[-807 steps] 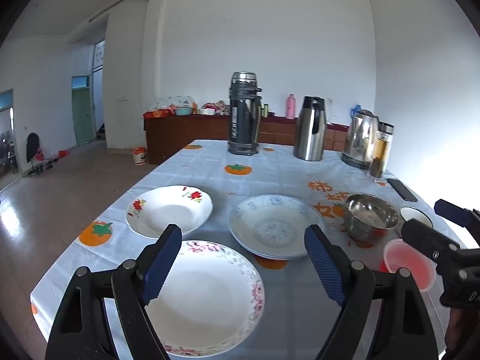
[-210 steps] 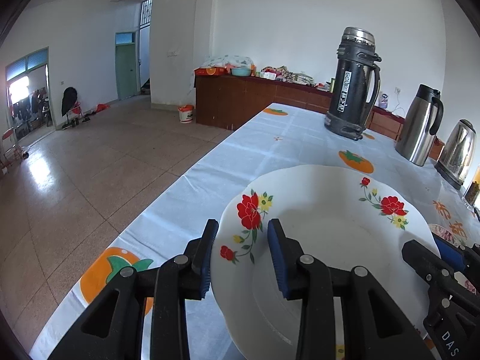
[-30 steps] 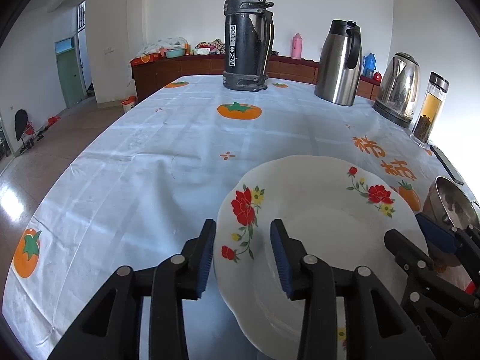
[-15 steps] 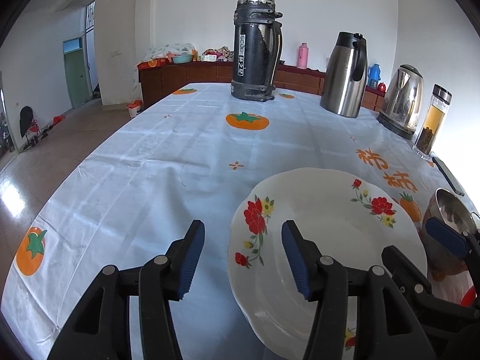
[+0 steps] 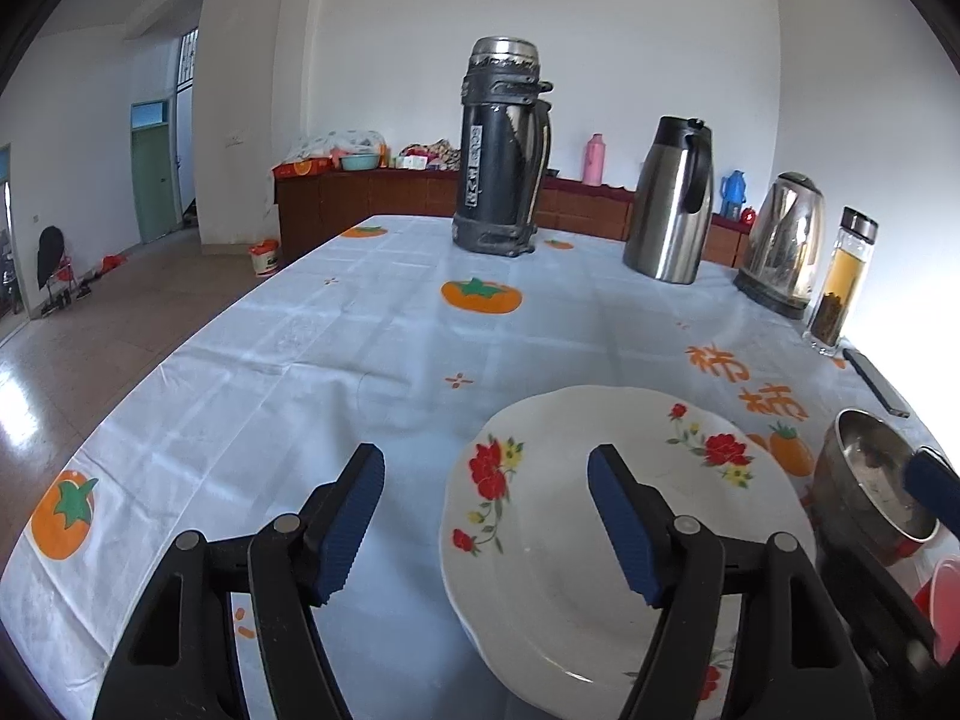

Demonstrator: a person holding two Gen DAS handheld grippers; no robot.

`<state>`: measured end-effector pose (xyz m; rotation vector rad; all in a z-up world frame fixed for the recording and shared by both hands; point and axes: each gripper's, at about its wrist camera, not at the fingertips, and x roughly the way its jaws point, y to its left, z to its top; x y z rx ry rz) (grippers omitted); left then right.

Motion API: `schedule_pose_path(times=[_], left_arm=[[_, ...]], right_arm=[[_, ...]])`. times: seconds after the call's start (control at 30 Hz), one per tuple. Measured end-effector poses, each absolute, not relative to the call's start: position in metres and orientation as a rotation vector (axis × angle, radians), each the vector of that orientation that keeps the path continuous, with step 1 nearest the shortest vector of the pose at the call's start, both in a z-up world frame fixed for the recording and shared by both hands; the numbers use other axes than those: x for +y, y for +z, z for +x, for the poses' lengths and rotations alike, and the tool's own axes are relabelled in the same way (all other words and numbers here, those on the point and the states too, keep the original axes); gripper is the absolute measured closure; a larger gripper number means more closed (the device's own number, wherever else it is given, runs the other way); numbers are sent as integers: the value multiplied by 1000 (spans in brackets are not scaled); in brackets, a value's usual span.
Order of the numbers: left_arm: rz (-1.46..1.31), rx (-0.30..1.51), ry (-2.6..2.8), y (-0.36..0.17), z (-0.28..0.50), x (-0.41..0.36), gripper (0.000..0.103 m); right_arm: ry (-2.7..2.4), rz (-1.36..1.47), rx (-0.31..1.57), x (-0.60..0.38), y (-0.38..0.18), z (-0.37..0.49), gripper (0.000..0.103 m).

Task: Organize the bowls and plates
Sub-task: 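Open both grippers and pull them off the red-flower plate rim, then move both grippers to the rim of the pink plastic bowl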

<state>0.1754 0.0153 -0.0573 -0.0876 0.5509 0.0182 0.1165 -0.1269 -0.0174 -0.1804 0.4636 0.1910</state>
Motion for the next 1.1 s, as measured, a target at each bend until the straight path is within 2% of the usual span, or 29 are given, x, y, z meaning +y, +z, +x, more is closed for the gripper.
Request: schedule_pose_path(times=[0.4, 0.73, 0.9, 1.1], left_arm=[[-100, 562, -9, -44, 160, 2, 30], [-7, 597, -232, -22, 112, -75, 30], [53, 647, -350, -28, 94, -115, 30], [84, 682, -432, -34, 80, -146, 30]], right_arm=[[135, -149, 378, -178, 16, 38, 29], [-49, -68, 444, -267, 4, 25, 30], [-77, -35, 518, -296, -14, 25, 53], [-72, -32, 565, -312, -28, 23, 66]])
